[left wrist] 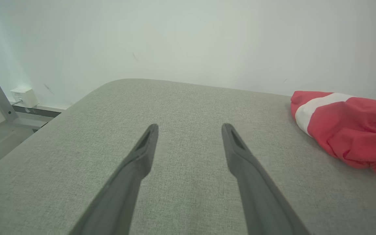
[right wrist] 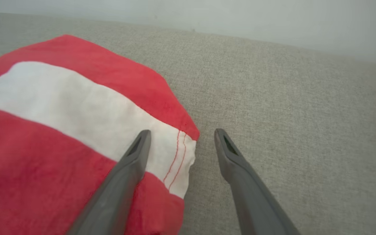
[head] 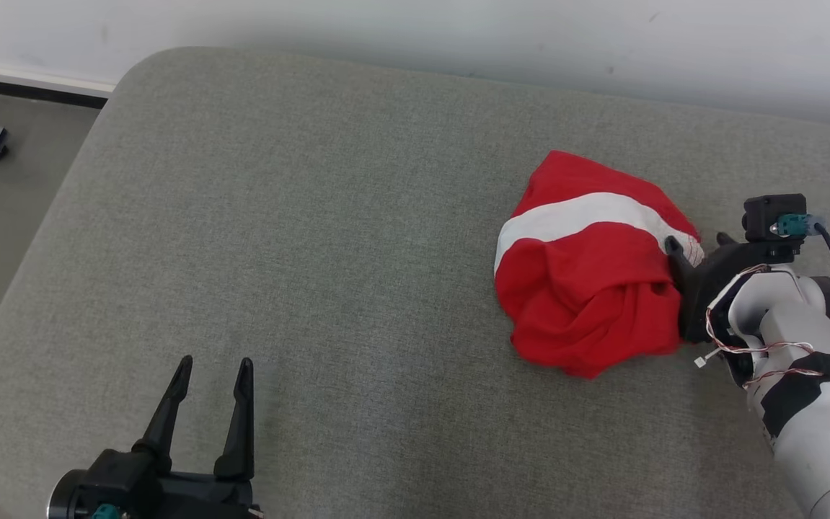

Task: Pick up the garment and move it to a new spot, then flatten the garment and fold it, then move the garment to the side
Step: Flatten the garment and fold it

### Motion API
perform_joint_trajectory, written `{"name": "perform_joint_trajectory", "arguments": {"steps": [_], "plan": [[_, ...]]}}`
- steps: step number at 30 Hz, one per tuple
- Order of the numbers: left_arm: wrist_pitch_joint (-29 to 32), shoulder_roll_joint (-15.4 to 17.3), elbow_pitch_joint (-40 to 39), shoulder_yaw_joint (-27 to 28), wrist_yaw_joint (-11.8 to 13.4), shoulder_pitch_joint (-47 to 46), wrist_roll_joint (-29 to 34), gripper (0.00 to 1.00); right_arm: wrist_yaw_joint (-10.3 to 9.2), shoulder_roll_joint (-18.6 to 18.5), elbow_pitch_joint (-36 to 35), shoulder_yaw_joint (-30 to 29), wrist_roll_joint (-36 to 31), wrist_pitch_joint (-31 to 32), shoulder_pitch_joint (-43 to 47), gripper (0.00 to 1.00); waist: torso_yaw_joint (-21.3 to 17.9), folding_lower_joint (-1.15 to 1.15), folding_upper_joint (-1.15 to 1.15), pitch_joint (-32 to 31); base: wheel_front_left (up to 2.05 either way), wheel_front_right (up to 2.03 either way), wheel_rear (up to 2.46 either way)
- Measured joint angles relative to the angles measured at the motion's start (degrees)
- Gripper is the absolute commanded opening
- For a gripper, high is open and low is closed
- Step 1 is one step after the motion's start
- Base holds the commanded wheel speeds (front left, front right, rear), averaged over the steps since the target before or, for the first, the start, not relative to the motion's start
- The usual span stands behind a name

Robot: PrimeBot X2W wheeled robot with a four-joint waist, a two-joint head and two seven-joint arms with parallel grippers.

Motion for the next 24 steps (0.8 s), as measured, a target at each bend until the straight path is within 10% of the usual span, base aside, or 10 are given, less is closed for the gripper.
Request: {"name": "perform_joint_trajectory", "arguments": {"steps": [5,6,7,24], "plan": [[0.0,-0.1,0.4,0.4,-0.3,-0.6,0.0,1.0,0.0,0.9,3.6,0.9,0.8,1.1,-0.2,1.0,1.1,0.0,0.0,1.5,0.0,0.0,0.0],[0.0,-0.1,0.4,0.5,-0.3,-0.6,0.0,1.0,-0.01,1.0,3.7,0.8,1.2,1.0,-0.2,0.37,1.3,-0.01,0.0,1.6,0.0,0.0,0.0],[0.0,-0.1,0.5,0.6,-0.3,-0.6,0.0,1.0,-0.01,1.1,3.9,0.9,1.5,0.8,-0.2,0.0,1.3,-0.01,0.0,1.7,0.0,0.0,0.0],[0.0,0.5,0.9,1.8,-0.4,-0.1,0.6,1.0,-0.01,1.3,0.1,7.3,2.6,-13.8,-4.0,0.0,-1.0,-0.01,0.0,-3.0,0.0,0.0,0.0]]}}
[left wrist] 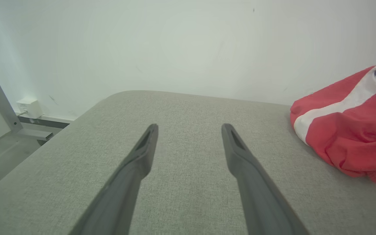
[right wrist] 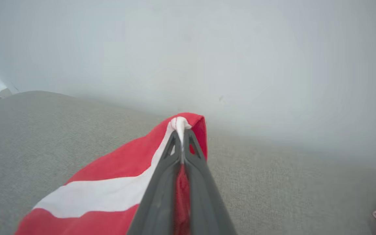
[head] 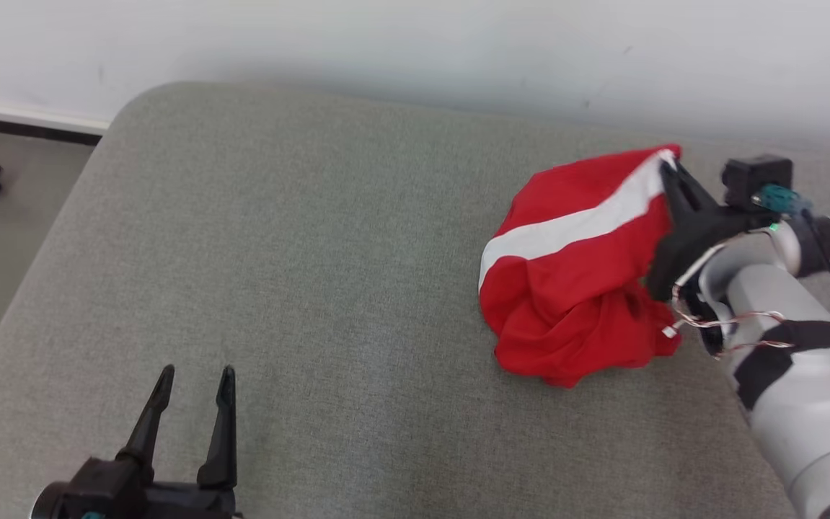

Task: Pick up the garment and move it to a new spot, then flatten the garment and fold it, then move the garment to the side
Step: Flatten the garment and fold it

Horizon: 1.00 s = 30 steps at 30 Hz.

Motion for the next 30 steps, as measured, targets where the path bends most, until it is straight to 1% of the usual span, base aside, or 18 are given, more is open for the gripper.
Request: {"name": "perform_joint_trajectory", "arguments": {"steps": [4,10,14,18,21,23,26,30], "plan": [[0.0,0.0,0.0,1.2,0.0,1.8,0.3,1.0,0.0,2.2,-3.6,3.4,0.9,-2.2,-1.1,0.0,-0.3,0.0,0.0,-2.2,0.0,0.0,0.0],[0.0,0.4,-0.5,3.1,0.0,4.4,0.8,1.0,0.0,5.1,-11.3,9.8,3.4,-3.0,-2.0,0.0,-0.9,-0.01,0.0,-5.6,0.0,0.0,0.0],[0.0,0.6,-0.8,4.3,0.0,5.6,1.0,1.0,0.0,6.7,-16.6,13.5,5.3,-3.1,-5.3,0.0,-1.7,-0.01,-0.01,-7.3,0.0,0.0,0.0],[0.0,0.6,-1.2,4.8,0.0,5.7,1.3,1.0,0.0,7.5,-20.1,16.1,6.2,-3.1,-9.3,0.0,-2.5,-0.01,-0.01,-8.2,0.0,0.0,0.0],[0.0,0.5,-1.6,5.1,0.0,5.9,1.4,1.0,0.0,7.5,-22.9,16.8,6.6,-3.1,-10.3,0.0,-2.9,-0.01,-0.01,-8.4,0.0,0.0,0.0],[0.0,0.2,-2.0,5.3,0.0,6.5,1.7,1.0,0.0,7.0,-26.1,17.5,6.7,-3.3,-8.9,0.0,-3.5,-0.01,-0.02,-8.3,0.0,0.0,0.0],[0.0,-0.2,-2.3,5.4,0.0,6.8,1.9,1.0,0.0,5.5,-28.7,18.3,7.5,-3.3,-3.4,0.0,-4.2,-0.01,-0.01,-8.1,0.0,0.0,0.0],[0.0,-0.7,-2.5,5.2,0.0,7.7,2.0,1.0,0.0,2.2,-32.4,18.4,8.1,-3.3,5.4,0.0,-5.4,-0.01,-0.01,-8.2,0.0,0.0,0.0]]}}
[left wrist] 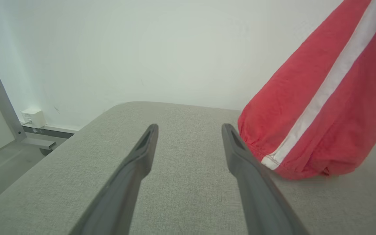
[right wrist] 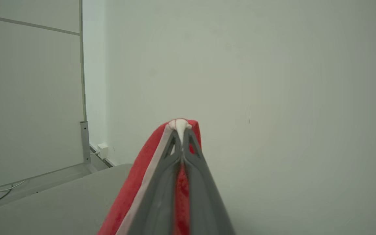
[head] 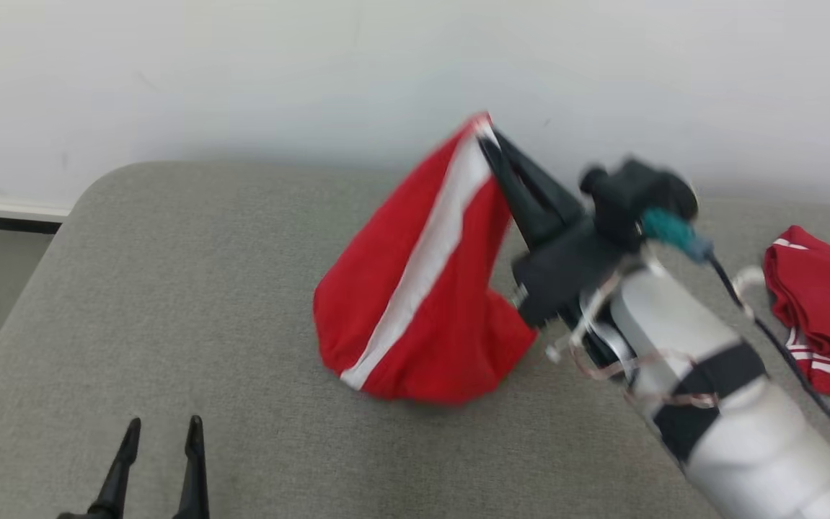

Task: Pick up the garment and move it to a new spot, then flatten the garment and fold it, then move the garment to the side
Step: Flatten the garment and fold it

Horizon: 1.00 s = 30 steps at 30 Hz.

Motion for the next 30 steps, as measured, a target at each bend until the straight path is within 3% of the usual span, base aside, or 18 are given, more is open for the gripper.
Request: {"name": "perform_joint_trajectory", "arguments": {"steps": [5,10,16,21,22,23,30], "plan": [[0.0,-0.8,0.0,-0.9,0.0,0.4,0.4,1.0,0.0,-4.5,-3.1,-4.4,0.0,0.0,12.7,0.0,-1.5,0.0,0.0,-0.4,0.0,0.0,0.0],[0.0,-1.3,0.2,-2.2,0.0,0.4,0.5,1.0,0.0,-7.3,-5.0,-13.2,0.1,0.0,24.6,0.0,-2.4,0.0,0.0,-0.9,0.0,0.0,0.0],[0.0,-1.2,0.2,-2.9,0.0,0.5,0.4,1.0,0.0,-7.2,-6.5,-23.8,-0.1,0.0,38.3,0.0,-2.0,0.0,0.0,-0.5,0.0,0.0,0.0],[0.0,-0.9,0.3,-3.1,0.0,1.1,0.4,1.0,0.0,-4.6,-5.5,-28.8,-1.4,0.0,43.4,0.0,-2.3,0.0,0.01,-0.2,0.0,0.0,0.0],[0.0,-0.9,0.3,-3.1,0.0,1.1,0.4,1.0,0.0,-4.2,-5.3,-29.5,-2.0,0.0,43.7,0.33,-2.4,0.01,0.01,-0.2,0.0,0.0,0.0],[0.0,-0.9,0.3,-3.1,0.0,1.1,0.4,1.0,0.0,-4.2,-5.3,-29.5,-2.0,0.0,43.7,0.98,-2.4,0.01,0.01,-0.2,0.0,0.0,0.0],[0.0,-0.8,0.1,-2.8,0.0,1.2,0.4,1.0,0.0,-1.4,-8.7,-35.4,-5.8,0.0,44.0,1.0,-3.1,0.0,0.01,-0.7,0.0,0.0,0.0]]}}
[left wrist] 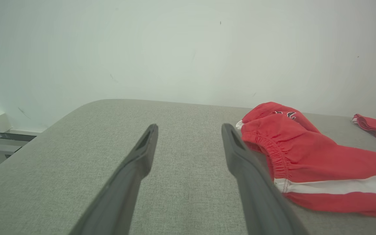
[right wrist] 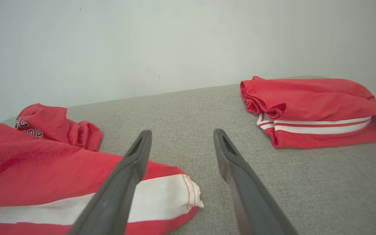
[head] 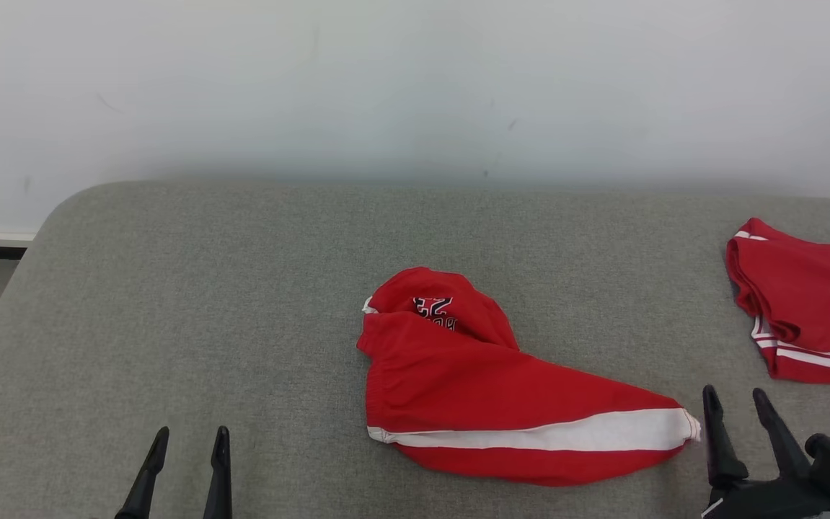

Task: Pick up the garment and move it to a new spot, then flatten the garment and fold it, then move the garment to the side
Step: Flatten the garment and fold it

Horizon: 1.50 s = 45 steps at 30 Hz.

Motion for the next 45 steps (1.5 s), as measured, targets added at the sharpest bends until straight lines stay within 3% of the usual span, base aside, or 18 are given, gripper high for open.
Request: {"name": "perform_joint_trajectory", "arguments": {"steps": [13,23,30,45], "plan": [[0.0,0.6,-1.9,2.4,0.2,1.4,1.0,1.0,0.0,3.0,-13.2,-4.6,-4.0,0.0,2.7,1.0,-1.8,0.0,0.0,-1.6,0.0,0.0,0.0],[0.0,1.5,-2.2,3.4,0.2,1.7,1.6,1.0,0.0,5.1,-18.2,-5.8,-5.7,0.0,8.9,1.0,-2.6,0.0,0.0,-2.8,0.0,0.0,0.0],[0.0,1.4,-2.3,3.2,0.2,2.6,1.7,1.0,0.0,6.0,-18.4,-6.3,-5.8,0.0,13.2,1.0,-2.6,0.0,0.0,-3.0,0.0,0.0,0.0],[0.0,1.9,-2.4,2.3,0.1,3.5,2.0,1.0,0.0,6.0,-17.9,-5.8,-5.9,0.0,13.1,1.0,-2.4,0.0,0.0,-2.6,0.0,0.0,0.0]]}}
